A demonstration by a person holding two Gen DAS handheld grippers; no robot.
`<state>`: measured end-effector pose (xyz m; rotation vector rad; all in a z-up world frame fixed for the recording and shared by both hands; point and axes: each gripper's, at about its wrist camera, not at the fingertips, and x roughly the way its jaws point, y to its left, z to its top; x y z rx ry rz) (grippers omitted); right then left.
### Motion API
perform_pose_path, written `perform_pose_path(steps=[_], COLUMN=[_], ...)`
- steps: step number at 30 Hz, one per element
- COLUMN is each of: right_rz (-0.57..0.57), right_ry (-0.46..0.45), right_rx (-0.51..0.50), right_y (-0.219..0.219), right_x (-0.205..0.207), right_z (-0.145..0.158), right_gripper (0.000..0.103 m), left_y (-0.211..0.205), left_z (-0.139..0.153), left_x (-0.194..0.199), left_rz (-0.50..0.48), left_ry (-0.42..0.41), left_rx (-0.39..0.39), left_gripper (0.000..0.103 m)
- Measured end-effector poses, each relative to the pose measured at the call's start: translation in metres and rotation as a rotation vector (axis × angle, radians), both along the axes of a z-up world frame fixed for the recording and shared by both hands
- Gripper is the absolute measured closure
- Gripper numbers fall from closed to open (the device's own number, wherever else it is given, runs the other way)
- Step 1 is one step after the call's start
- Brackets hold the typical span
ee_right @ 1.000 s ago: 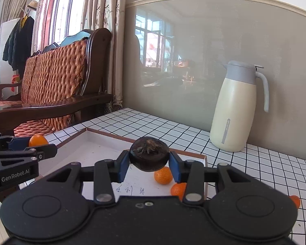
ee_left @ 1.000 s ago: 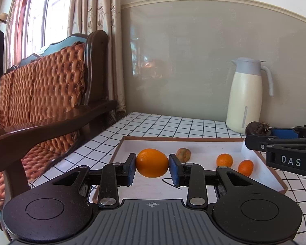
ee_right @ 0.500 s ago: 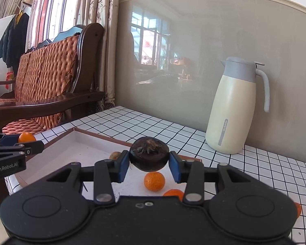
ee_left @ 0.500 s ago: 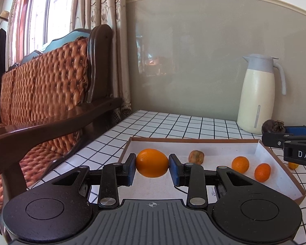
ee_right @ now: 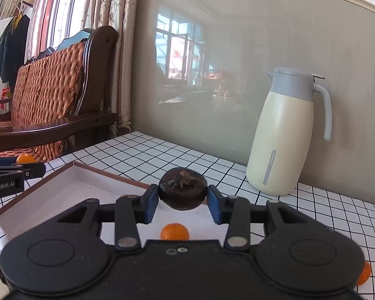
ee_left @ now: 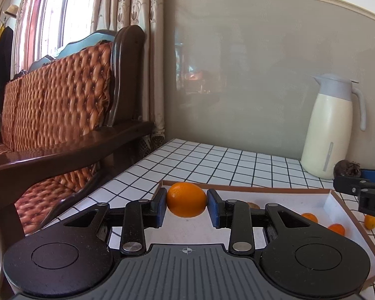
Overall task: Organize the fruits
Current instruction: 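Carry the orange and the dark mangosteen over the cardboard tray with both tools, then open both tools to drop the orange and mangosteen into the tray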
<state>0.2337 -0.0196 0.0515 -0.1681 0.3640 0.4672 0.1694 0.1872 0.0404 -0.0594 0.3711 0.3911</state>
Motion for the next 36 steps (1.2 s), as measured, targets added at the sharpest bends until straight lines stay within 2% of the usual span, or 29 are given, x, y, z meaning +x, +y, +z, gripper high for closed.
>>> perform_pose_path(steps=[29, 30, 31, 32, 33, 35, 36], right_rz=[-0.017, -0.007, -0.006, -0.016, -0.041, -0.041, -0.04], right_ry=[0.1, 0.11, 0.12, 0.109, 0.071, 0.057, 0.065], right_rx=[-0.015, -0.026, -0.043, -0.052, -0.053, -0.051, -0.047], right_y=[-0.005, -0.003, -0.001, -0.001, -0.002, -0.004, -0.004], right_x=[0.049, 0.051, 0.053, 0.053, 0.05, 0.048, 0.049], right_z=[-0.018, -0.019, -0.019, -0.02, -0.019, -0.018, -0.017], right_gripper=[0.069, 0.068, 0.059, 0.044, 0.007, 0.007, 0.007], left_y=[0.015, 0.017, 0.016, 0.016, 0.015, 0.013, 0.012], left_z=[-0.016, -0.017, -0.018, -0.018, -0.019, -0.017, -0.016], left_x=[0.056, 0.057, 0.059, 0.059, 0.058, 0.053, 0.051], left_rz=[0.002, 0.0, -0.003, 0.0, 0.015, 0.031, 0.035], left_ry=[0.074, 0.079, 0.082, 0.078, 0.072, 0.039, 0.025], left_rx=[-0.02, -0.023, -0.022, -0.014, -0.004, 0.015, 0.029], left_gripper=[0.068, 0.068, 0.068, 0.066, 0.041, 0.006, 0.006])
